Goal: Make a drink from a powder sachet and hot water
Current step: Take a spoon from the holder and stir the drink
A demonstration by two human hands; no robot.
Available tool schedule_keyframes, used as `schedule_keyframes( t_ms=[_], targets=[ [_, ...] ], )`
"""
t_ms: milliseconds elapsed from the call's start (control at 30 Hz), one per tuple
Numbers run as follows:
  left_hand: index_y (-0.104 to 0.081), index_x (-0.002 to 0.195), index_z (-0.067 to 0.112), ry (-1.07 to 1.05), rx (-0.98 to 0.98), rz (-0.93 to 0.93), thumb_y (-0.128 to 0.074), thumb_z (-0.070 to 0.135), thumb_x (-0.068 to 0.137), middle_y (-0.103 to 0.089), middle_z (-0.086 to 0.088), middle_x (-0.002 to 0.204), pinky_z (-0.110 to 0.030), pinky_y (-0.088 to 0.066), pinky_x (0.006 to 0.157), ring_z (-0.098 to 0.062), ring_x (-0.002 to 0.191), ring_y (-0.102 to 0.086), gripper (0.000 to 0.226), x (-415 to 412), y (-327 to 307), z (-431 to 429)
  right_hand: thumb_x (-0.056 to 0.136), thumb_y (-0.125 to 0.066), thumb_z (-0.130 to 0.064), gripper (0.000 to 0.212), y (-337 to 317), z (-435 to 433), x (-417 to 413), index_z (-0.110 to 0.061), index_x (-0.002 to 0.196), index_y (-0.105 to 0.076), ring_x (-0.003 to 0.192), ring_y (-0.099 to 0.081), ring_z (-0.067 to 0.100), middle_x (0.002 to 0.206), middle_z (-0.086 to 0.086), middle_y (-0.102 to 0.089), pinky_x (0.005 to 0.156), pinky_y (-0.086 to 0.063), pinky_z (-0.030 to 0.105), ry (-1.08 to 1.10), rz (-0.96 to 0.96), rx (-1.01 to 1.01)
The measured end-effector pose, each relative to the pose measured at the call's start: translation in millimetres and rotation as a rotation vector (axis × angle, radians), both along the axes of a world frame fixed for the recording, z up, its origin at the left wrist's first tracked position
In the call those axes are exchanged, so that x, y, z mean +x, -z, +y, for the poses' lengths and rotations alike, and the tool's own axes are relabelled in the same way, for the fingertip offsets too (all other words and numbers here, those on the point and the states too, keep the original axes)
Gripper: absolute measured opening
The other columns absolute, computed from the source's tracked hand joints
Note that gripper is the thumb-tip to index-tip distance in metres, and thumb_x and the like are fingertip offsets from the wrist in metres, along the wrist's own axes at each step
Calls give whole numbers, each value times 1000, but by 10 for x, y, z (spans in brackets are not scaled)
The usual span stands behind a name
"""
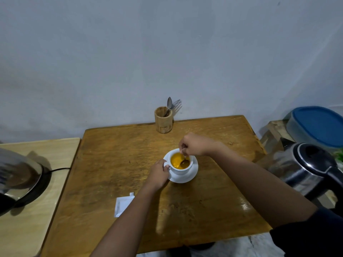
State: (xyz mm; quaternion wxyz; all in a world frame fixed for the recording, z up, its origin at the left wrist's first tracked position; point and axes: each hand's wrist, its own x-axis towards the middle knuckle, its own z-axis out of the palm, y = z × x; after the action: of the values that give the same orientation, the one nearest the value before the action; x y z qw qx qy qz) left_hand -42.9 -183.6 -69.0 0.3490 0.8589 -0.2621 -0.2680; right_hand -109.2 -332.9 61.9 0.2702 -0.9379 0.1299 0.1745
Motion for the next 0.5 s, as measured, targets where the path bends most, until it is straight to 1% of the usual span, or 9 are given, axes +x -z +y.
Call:
schedule_keyframes(
  t_ms=[67,133,167,233,300,367,433,500],
  targets=[
    [-56,119,6,-6,-1,6,-44,19,95,-59,-16,121,-33,-41,88,-29,108,-54,30,0,-11,-2,90,-56,-14,17,36,-35,-15,-2,87,-69,62,-57,12,79,12,-71,57,-43,22,117,-38,63],
    [-55,120,6,-13,3,20,-44,19,95,-58,-16,122,-36,-43,93,-29,110,-54,30,1,-22,-3,89,-56,-11,18,97,-47,-26,3,89,-68,67,-61,17,83,19,-71,66,-52,32,246,-72,144],
    [-54,121,7,-21,6,29,-44,20,94,-58,-15,123,-37,-44,94,-29,111,-54,31,-4,-31,1,89,-55,-8,19,127,-44,-31,5,90,-68,68,-62,19,85,22,-71,70,-53,34,306,-90,185],
    [-53,122,8,-36,10,42,-44,21,94,-59,-14,124,-39,-45,96,-28,111,-55,32,-12,-38,4,88,-53,-4,19,174,-33,-38,8,87,-67,65,-61,18,81,23,-70,69,-53,31,410,-125,236],
    [-53,123,9,-42,11,49,-45,22,94,-59,-14,125,-39,-46,96,-28,111,-55,33,-16,-38,0,87,-53,-2,19,204,-33,-41,8,84,-68,58,-59,15,73,19,-67,62,-50,25,489,-144,260],
    [-52,124,10,-50,15,53,-45,21,94,-59,-13,125,-38,-45,96,-28,112,-55,33,-19,-47,-4,86,-52,-1,19,240,-45,-33,8,82,-68,55,-59,13,70,16,-66,58,-50,22,566,-151,286],
    [-52,124,10,-51,14,50,-45,21,94,-59,-13,125,-38,-45,96,-28,111,-55,32,-19,-45,-9,87,-51,1,19,303,-60,-24,7,78,-67,55,-63,15,69,17,-67,62,-55,26,656,-167,336],
    [-53,122,10,-45,4,45,-44,20,94,-59,-13,123,-37,-45,94,-27,110,-55,31,-21,-42,-10,86,-50,2,24,365,-65,-24,2,66,-64,56,-64,17,64,15,-65,70,-57,34,737,-196,396]
  ],
)
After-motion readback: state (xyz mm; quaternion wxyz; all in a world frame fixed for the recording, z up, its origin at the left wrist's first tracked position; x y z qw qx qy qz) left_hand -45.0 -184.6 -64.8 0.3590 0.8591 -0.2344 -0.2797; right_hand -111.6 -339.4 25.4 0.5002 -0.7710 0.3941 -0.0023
